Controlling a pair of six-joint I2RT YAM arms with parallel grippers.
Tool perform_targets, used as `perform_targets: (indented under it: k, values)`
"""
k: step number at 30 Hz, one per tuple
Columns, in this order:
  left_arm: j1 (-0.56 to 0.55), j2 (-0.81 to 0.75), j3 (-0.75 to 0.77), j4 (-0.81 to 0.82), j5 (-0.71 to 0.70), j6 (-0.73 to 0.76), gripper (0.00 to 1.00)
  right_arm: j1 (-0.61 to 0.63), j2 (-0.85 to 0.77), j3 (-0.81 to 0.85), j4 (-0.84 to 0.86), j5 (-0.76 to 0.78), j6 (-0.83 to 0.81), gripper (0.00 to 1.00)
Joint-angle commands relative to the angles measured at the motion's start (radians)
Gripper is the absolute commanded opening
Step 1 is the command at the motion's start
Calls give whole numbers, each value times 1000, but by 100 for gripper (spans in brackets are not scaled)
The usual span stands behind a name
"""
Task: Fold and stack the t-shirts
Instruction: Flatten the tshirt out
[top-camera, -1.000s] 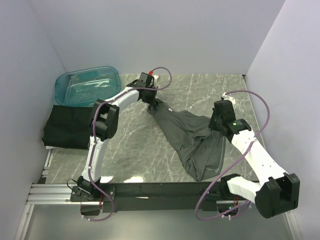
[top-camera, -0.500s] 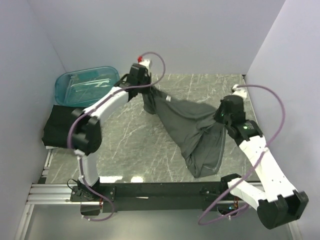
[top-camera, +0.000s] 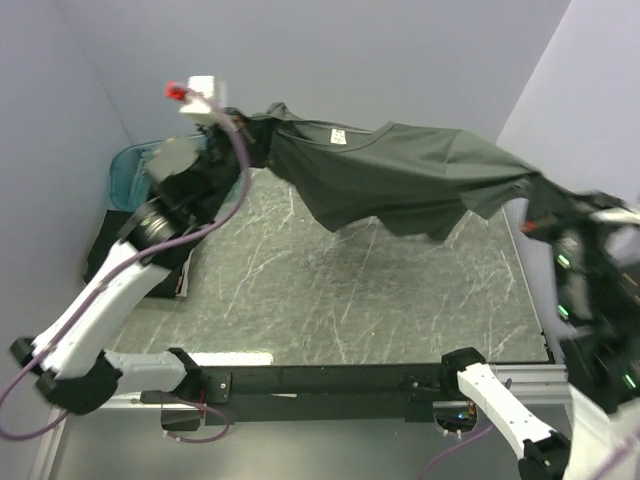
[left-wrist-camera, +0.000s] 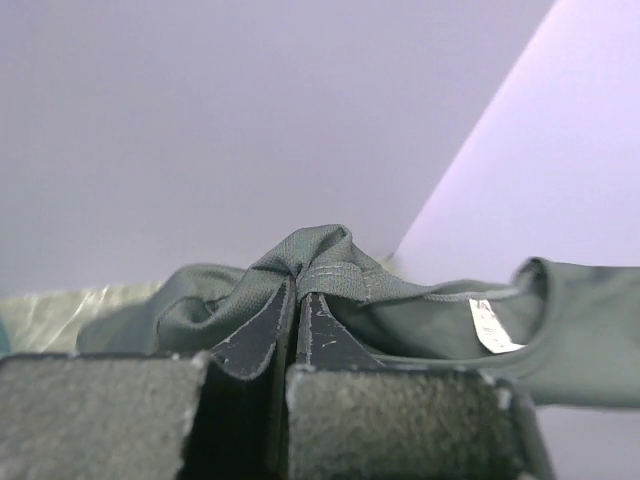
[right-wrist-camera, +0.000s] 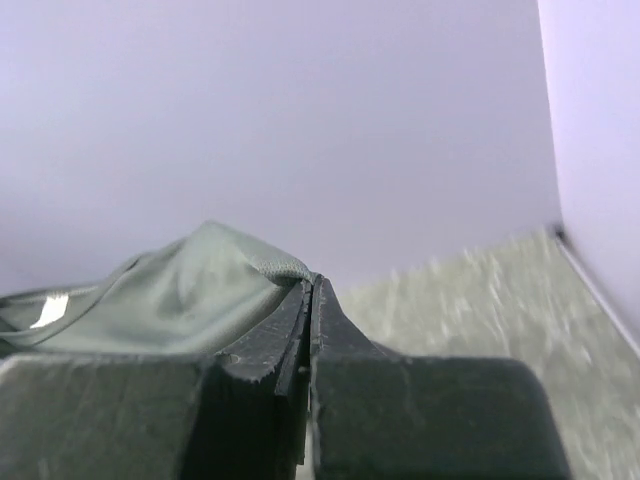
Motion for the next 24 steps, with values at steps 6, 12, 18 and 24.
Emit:
perform_targets:
  k: [6,12,18,24]
  values:
    - [-96,-202,88,39,169,11,1,-5,-82,280,-69,-183,-61,0]
    - [-96,-287,105,20,236,-11,1,-6,-65,395,-107,-247,-64,0]
    - [-96,-244,105,19,112,41,1,-5,-29,330,-34,-173,-90,0]
    - [-91,-31,70,101,-294,168,1,-6,112,137,63,-10,-93,0]
